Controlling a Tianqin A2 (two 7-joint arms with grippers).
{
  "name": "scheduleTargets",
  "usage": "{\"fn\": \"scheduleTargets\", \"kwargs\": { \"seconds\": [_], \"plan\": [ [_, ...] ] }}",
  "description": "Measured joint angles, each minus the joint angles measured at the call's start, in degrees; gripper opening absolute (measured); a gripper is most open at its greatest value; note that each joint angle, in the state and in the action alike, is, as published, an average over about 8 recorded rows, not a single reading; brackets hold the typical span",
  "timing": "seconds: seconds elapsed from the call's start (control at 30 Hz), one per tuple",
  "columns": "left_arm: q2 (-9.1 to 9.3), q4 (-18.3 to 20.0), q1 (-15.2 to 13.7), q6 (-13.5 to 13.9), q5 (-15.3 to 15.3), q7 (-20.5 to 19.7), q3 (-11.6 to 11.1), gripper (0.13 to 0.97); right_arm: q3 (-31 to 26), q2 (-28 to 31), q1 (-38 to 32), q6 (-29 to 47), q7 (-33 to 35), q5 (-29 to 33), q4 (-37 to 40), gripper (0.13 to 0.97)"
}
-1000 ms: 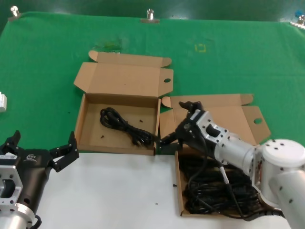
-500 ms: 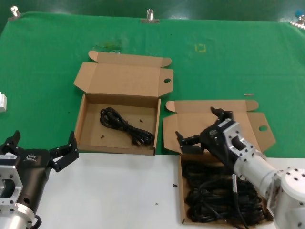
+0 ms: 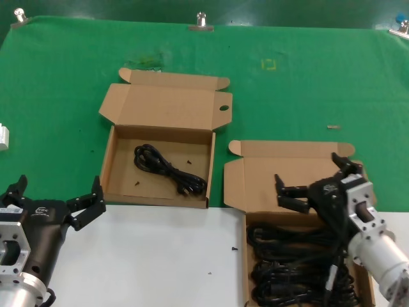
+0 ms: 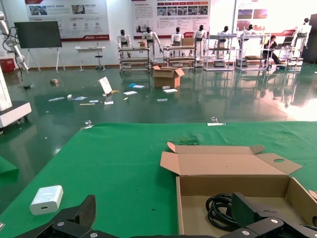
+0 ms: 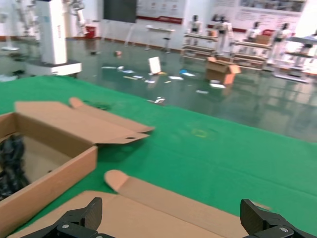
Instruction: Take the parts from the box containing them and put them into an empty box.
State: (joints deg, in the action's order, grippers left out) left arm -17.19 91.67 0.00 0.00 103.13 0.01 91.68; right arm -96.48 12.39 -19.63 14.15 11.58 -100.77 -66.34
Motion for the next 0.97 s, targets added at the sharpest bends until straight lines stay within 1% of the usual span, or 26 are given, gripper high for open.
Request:
{"fn": "scheduleTargets", "kwargs": {
  "seconds": [0.57,0.7,0.97],
  "plan": [
    [0.0,0.0,0.0,0.0,0.0,-0.01,0.0,0.966,3.79,3.78,15.47,-11.15,-9.13,-1.87,-19.97,0.966],
    [0.0,0.0,0.0,0.0,0.0,-0.01,0.0,0.966,4.17,4.16,17.03,-12.27,-10.05,-2.05,-21.98,0.966],
    [0.0,0.0,0.0,0.0,0.01,-0.01,0.0,0.966,4.23,4.22,17.27,-12.45,-10.19,-2.08,-22.28,0.966]
  ]
}}
